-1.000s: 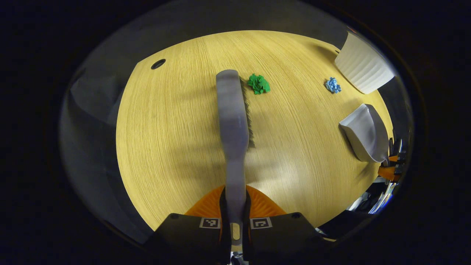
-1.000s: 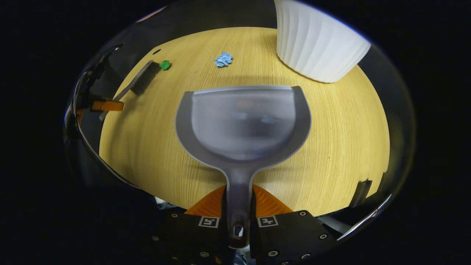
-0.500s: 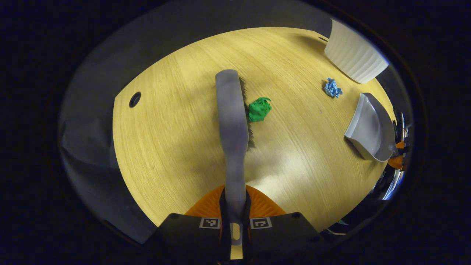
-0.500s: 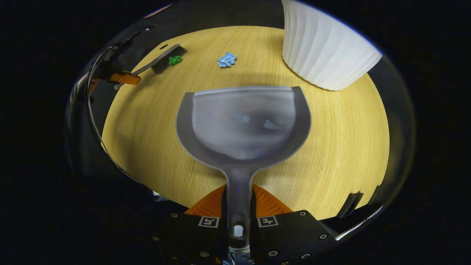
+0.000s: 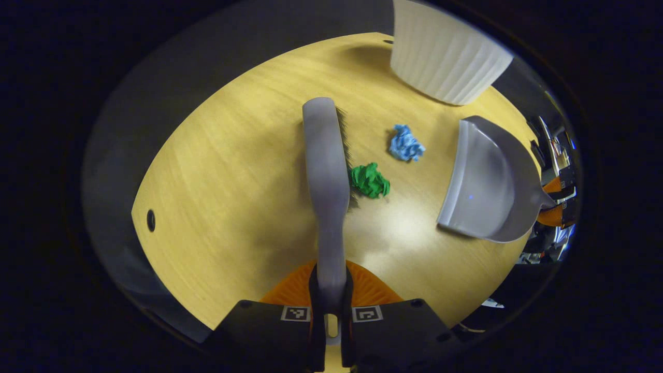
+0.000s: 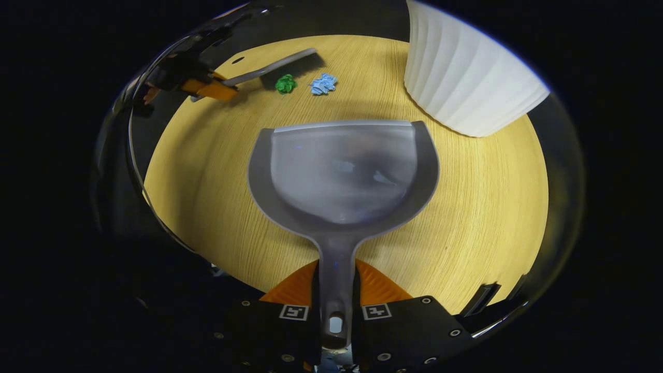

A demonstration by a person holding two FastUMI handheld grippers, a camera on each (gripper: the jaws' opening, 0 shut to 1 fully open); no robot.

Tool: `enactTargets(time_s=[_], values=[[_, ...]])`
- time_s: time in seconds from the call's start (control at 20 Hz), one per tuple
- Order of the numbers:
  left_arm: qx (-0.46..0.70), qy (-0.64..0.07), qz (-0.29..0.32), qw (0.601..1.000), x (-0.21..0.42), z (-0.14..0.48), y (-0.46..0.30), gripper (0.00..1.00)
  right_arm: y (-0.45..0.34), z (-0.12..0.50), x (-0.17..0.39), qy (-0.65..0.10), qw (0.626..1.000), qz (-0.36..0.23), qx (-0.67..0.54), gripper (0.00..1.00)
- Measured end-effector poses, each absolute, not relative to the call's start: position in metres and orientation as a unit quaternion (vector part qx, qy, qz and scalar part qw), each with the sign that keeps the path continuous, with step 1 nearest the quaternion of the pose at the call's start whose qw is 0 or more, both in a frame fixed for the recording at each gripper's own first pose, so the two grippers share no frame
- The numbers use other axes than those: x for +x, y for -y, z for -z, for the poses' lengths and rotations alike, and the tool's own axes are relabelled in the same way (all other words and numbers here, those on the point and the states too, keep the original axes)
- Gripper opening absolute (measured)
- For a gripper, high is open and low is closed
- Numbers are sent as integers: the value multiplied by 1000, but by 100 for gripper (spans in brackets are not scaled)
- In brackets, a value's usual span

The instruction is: Pick up the small broom and dustpan from the desktop, sweep the trash into the dustpan with the broom, and then empty the trash into the garbage bin.

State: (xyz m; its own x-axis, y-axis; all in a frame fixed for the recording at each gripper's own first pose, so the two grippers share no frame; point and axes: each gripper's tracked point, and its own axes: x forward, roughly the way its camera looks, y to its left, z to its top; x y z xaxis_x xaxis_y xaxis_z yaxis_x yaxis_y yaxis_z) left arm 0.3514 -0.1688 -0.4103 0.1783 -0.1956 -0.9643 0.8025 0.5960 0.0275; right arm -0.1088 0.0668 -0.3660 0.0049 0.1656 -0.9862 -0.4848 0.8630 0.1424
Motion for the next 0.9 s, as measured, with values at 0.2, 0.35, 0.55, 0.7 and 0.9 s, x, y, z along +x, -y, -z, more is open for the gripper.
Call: enactTargets(time_s=[0.2, 0.35, 0.55, 0.7, 0.9], values=[[291, -526, 402, 691, 329, 419, 217, 15, -63, 365, -103, -664, 696, -242, -128, 23], [296, -522, 432, 673, 297, 417, 237, 15, -64, 366, -99, -662, 694, -248, -134, 23], [281, -529, 461, 655, 248, 405, 256, 15, -60, 368, -96, -661, 693, -253, -136, 23], [255, -534, 471, 654, 217, 399, 260, 15, -63, 367, -92, -654, 699, -256, -134, 23], [237, -528, 470, 667, 205, 387, 265, 14, -63, 367, -98, -643, 710, -262, -119, 23]])
